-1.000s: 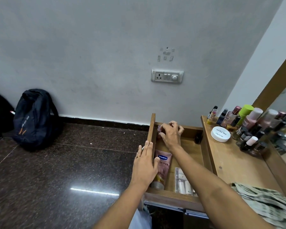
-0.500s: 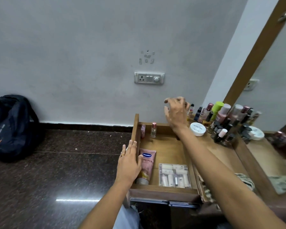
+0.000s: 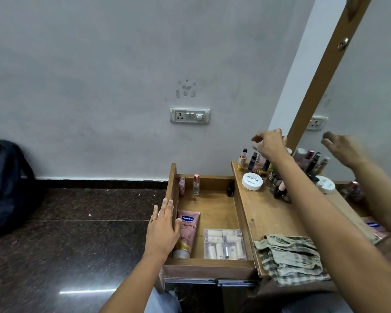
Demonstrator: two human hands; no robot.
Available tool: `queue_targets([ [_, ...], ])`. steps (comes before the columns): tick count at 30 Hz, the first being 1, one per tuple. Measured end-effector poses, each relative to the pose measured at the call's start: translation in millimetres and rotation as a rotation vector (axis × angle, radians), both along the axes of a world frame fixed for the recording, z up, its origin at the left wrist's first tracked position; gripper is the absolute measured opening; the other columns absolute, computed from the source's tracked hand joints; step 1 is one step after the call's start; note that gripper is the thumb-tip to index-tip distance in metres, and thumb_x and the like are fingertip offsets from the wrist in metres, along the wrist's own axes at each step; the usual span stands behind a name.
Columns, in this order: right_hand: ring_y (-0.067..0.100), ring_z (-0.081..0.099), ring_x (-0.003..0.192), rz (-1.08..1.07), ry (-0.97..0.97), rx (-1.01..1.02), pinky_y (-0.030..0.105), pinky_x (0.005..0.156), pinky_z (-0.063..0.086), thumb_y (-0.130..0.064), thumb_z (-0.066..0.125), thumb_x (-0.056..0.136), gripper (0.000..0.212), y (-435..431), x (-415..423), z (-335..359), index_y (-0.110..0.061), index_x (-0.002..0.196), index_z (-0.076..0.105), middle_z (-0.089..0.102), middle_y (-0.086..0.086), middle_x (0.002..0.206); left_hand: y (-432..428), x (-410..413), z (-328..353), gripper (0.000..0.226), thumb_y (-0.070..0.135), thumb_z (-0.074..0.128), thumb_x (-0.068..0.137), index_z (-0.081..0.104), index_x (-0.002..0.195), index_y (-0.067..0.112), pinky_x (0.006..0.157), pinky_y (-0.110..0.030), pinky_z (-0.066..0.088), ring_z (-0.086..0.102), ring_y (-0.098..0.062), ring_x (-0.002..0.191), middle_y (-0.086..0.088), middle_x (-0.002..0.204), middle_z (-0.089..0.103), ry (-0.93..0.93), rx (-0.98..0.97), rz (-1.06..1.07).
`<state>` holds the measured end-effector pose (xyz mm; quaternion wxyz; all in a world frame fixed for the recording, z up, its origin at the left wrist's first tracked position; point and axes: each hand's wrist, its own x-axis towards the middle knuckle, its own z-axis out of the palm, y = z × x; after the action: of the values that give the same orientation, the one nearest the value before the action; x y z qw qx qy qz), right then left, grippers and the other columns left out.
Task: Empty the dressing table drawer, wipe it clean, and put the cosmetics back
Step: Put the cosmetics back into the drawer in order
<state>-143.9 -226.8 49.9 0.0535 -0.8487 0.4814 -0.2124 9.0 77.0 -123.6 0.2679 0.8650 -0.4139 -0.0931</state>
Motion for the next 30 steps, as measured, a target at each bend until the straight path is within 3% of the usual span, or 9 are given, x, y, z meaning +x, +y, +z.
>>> queue_targets([
  [5,0.027,0.034,0.122,0.059,0.201,-0.032,0.042,0.096,0.029,-0.025,0.064,0.089,0.03,5,17,-11,-0.022,0.119,0.065,0.065,0.007,0.115,0,0,0,0.062,0.045,0.038,0.099,0.015,0.154,0.026,0.118,-0.037,0.017,0.002,-0.021,0.149,0.009,0.161,0.009,0.008,0.001,-0.001],
  [13,0.027,0.035,0.12,0.055,0.366,-0.066,0.04,0.09,0.029,-0.02,0.059,0.09,0.028,10,25,-25,-0.023,0.117,0.066,0.068,0.004,0.113,-2,2,-3,0.063,0.044,0.039,0.1,0.013,0.154,0.028,0.117,-0.038,0.017,0.002,-0.02,0.149,0.01,0.161,0.007,0.016,0.011,0.011],
  [22,0.029,0.04,0.115,0.045,0.372,-0.151,0.039,0.088,0.031,-0.007,0.059,0.084,0.029,14,29,-30,-0.017,0.109,0.069,0.067,0.007,0.109,-2,1,-2,0.062,0.044,0.039,0.1,0.014,0.154,0.028,0.118,-0.038,0.017,0.001,-0.02,0.149,0.01,0.161,0.007,0.02,0.004,0.006],
  [26,0.029,0.04,0.114,0.04,0.42,-0.186,0.04,0.09,0.032,-0.012,0.059,0.086,0.023,18,29,-27,-0.015,0.106,0.07,0.067,0.009,0.106,-2,0,0,0.062,0.044,0.039,0.1,0.014,0.154,0.027,0.118,-0.038,0.017,0.001,-0.02,0.149,0.01,0.161,0.008,0.022,0.006,0.008],
  [30,0.026,0.038,0.107,0.141,0.223,-0.161,0.037,0.086,0.03,-0.021,0.062,0.087,0.017,42,41,-27,-0.019,0.1,0.074,0.065,0.007,0.103,0,0,1,0.062,0.043,0.039,0.1,0.014,0.154,0.026,0.118,-0.037,0.017,0.001,-0.021,0.149,0.009,0.161,0.008,0.029,0.0,0.002],
])
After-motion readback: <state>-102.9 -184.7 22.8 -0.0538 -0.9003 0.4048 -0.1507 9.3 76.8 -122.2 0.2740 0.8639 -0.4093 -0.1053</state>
